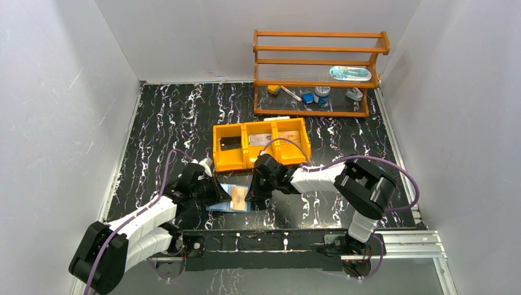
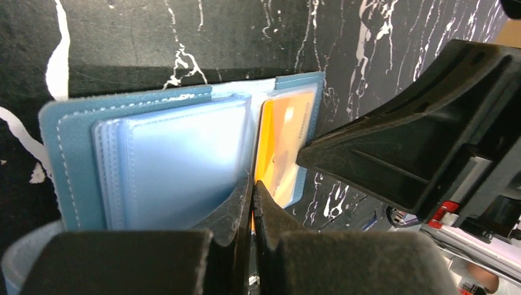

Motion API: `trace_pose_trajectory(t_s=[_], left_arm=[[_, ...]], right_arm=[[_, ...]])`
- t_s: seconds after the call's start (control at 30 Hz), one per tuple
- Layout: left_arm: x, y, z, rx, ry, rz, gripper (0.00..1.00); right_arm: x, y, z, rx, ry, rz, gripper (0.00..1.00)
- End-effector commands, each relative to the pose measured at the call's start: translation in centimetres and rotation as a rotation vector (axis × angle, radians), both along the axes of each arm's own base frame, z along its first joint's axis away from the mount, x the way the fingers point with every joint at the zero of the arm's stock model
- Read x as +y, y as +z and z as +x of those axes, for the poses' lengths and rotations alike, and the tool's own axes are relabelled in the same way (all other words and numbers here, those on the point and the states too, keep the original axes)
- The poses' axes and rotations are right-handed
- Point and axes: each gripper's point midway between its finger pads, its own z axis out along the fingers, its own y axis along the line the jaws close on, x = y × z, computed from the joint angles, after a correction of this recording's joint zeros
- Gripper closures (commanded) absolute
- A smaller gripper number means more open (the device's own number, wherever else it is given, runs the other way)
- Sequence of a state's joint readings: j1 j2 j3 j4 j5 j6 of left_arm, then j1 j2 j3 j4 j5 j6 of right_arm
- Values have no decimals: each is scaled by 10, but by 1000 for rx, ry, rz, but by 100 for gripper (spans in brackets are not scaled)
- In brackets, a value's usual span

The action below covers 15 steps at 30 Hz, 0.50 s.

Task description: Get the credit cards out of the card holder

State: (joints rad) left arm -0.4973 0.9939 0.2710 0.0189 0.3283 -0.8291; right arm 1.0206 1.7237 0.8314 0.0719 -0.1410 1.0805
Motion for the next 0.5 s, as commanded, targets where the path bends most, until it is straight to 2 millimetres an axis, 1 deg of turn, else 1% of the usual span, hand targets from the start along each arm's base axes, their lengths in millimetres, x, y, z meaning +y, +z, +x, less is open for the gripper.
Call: trace_pose_trajectory(t_s=[0.0,0.07,0.1,0.33,0.4,0.43,0.47], left_arm=[[-6,27,7,-71,-35,-18,100],[-4,26,6,-71,-33,-11,100],[-4,26,6,-71,-33,-10,100],[2,23,5,-71,-35,31,100],[0,22,4,-66,-45,26,100],[-2,21,3,-58,-56,17,99],[-5,22,3,-54,-66,3,95]], right_arm=[[-14,-18,-15,35,33,-105,95],[-18,-22,-16,37,23,-121,95],[-18,-14,-14,25,15,-104,95],[-23,-16,-17,37,1,-104,96],[-22,-16,-17,37,0,-98,96],[-22,-16,-17,38,3,-99,96],[-21,-17,-17,38,3,-99,95]])
